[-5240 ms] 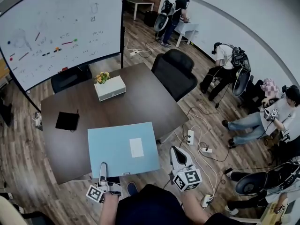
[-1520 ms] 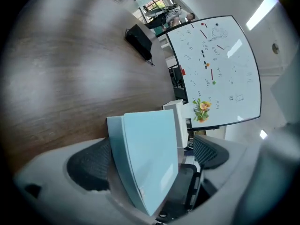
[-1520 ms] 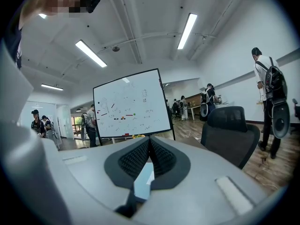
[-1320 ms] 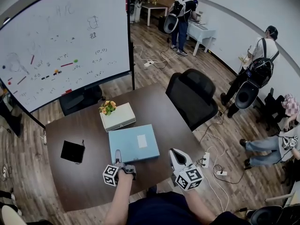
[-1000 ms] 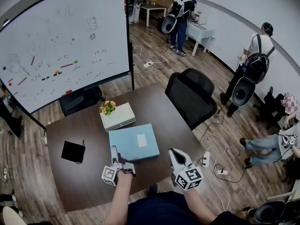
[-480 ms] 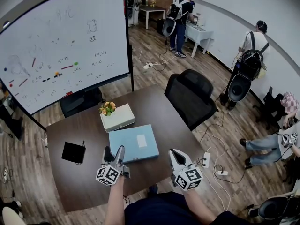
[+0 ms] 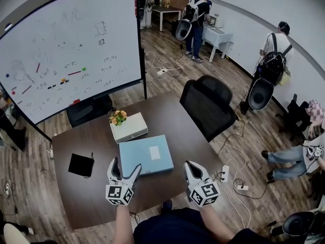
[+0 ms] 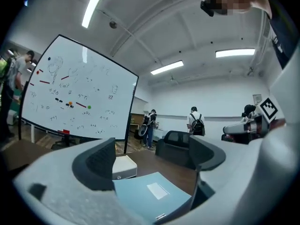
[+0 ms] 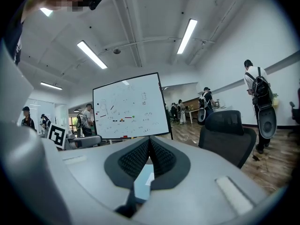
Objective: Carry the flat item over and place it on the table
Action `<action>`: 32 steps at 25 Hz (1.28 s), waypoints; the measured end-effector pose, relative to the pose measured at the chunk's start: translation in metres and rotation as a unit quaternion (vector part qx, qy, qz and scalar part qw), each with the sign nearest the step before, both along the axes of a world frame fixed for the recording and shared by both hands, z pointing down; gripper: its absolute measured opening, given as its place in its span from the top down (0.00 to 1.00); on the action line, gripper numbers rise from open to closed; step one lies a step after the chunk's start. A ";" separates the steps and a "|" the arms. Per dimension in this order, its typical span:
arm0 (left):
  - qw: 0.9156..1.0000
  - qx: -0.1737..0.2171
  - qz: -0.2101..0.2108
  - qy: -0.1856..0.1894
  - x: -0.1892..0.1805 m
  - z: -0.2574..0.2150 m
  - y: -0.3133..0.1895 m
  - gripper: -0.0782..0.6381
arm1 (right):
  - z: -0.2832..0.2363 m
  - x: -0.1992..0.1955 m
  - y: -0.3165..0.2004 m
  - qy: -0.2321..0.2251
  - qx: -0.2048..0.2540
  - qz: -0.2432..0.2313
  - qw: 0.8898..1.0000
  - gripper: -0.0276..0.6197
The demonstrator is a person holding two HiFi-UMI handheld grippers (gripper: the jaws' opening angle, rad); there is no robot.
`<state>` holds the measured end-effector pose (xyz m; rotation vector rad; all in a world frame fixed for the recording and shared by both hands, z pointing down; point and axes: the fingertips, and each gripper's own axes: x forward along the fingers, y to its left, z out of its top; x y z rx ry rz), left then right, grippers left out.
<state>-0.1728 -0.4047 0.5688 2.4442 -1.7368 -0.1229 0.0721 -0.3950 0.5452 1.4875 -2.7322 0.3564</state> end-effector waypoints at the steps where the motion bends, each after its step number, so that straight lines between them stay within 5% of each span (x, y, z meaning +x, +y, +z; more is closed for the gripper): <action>1: 1.000 0.003 -0.005 0.002 -0.002 -0.001 0.001 0.22 | 0.000 -0.001 0.000 0.000 0.001 -0.001 1.000 0.95; 4: 1.000 0.013 -0.025 0.008 -0.010 -0.008 0.006 0.41 | 0.000 -0.001 -0.001 0.000 0.000 -0.004 1.000 0.95; 7: 0.999 0.012 -0.043 -0.011 -0.015 -0.011 0.010 0.89 | 0.000 -0.001 -0.002 -0.001 0.000 -0.005 1.000 0.95; 12: 0.999 -0.001 -0.032 -0.022 -0.009 -0.015 0.014 0.89 | -0.002 -0.003 -0.005 0.003 0.003 -0.006 1.000 0.95; 17: 0.999 -0.008 -0.011 -0.031 0.002 -0.019 0.019 0.89 | -0.004 -0.009 -0.005 0.089 0.047 0.000 0.995 0.95; 32: 0.999 -0.013 -0.008 -0.028 0.005 -0.013 0.022 0.89 | 0.012 -0.004 -0.040 0.095 0.049 -0.012 0.994 0.95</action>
